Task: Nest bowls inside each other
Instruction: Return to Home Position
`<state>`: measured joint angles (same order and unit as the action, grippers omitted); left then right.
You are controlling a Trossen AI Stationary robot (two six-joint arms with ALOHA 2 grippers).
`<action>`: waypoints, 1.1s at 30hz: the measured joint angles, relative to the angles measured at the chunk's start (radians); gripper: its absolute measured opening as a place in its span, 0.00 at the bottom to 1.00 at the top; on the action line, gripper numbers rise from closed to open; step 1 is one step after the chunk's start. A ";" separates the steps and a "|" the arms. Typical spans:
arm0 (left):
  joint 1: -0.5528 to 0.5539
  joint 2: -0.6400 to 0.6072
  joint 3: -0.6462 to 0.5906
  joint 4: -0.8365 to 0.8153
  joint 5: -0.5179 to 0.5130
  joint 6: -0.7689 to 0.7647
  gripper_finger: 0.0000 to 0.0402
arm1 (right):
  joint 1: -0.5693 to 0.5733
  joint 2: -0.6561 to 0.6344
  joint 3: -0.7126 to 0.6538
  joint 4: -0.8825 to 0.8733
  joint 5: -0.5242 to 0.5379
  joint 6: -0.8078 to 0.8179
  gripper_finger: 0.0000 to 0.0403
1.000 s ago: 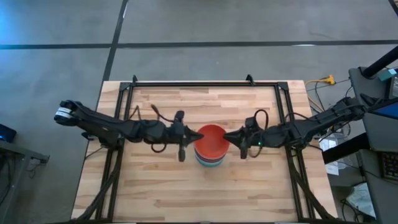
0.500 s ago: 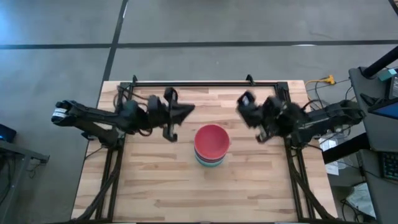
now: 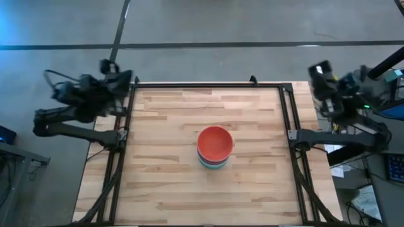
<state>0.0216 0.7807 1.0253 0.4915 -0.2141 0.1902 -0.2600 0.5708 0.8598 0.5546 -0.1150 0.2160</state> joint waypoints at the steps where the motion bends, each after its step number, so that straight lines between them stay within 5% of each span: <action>1: 0.000 -0.042 -0.016 -0.046 -0.007 -0.009 0.00 | 0.001 -0.054 -0.002 -0.084 0.025 -0.003 0.02; 5: 0.000 -0.155 -0.102 -0.134 -0.030 -0.144 0.00 | 0.018 -0.217 -0.043 -0.277 0.051 0.101 0.02; 12: -0.017 -0.296 -0.353 -0.159 -0.068 -0.287 0.00 | 0.048 -0.347 -0.299 -0.296 -0.015 0.352 0.02; 20: -0.017 -0.546 -0.623 -0.154 -0.136 -0.395 0.00 | 0.068 -0.571 -0.490 -0.324 0.064 0.459 0.02; 26: -0.017 -0.776 -0.788 -0.174 -0.236 -0.392 0.00 | 0.074 -0.556 -0.551 -0.389 0.061 0.518 0.02; 33: -0.017 -0.720 -0.913 -0.155 -0.253 -0.503 0.00 | 0.079 -0.562 -0.724 -0.117 0.117 0.600 0.02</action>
<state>0.0046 0.0610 0.1122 0.3361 -0.4666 -0.3132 -0.1810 0.0086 0.1360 0.4374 0.0017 0.8156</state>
